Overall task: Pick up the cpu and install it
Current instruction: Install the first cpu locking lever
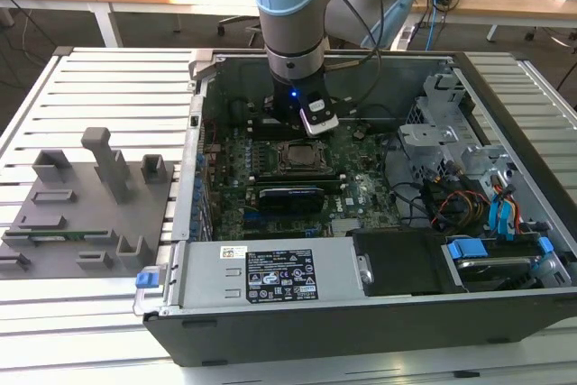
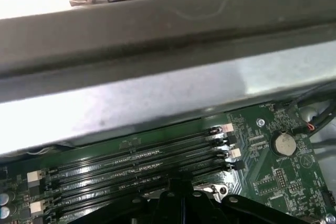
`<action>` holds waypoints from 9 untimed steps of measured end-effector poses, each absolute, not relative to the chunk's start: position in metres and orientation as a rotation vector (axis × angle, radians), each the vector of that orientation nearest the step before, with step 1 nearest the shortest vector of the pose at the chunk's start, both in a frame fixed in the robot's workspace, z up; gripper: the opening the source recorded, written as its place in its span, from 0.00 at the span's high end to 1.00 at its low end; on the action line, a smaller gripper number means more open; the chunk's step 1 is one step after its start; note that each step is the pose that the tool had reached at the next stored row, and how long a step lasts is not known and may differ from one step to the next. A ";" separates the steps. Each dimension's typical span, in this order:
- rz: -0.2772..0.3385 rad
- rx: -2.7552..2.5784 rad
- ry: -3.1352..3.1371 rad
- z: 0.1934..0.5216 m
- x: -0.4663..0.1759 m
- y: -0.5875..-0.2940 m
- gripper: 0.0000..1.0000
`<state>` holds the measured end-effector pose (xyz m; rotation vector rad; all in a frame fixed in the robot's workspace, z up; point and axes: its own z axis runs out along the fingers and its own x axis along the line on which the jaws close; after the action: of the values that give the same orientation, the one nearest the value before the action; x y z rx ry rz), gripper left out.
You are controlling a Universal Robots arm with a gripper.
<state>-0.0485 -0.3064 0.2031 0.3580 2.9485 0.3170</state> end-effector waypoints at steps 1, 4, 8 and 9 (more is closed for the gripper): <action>0.315 0.380 2.944 0.203 -0.049 -0.306 0.89; 0.313 0.400 2.940 0.203 -0.049 -0.305 0.89; 0.310 0.433 2.934 0.202 -0.049 -0.304 0.89; 0.310 0.435 2.933 0.202 -0.049 -0.304 0.89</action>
<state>-0.0490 -0.3041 0.2018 0.4354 2.9331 0.3099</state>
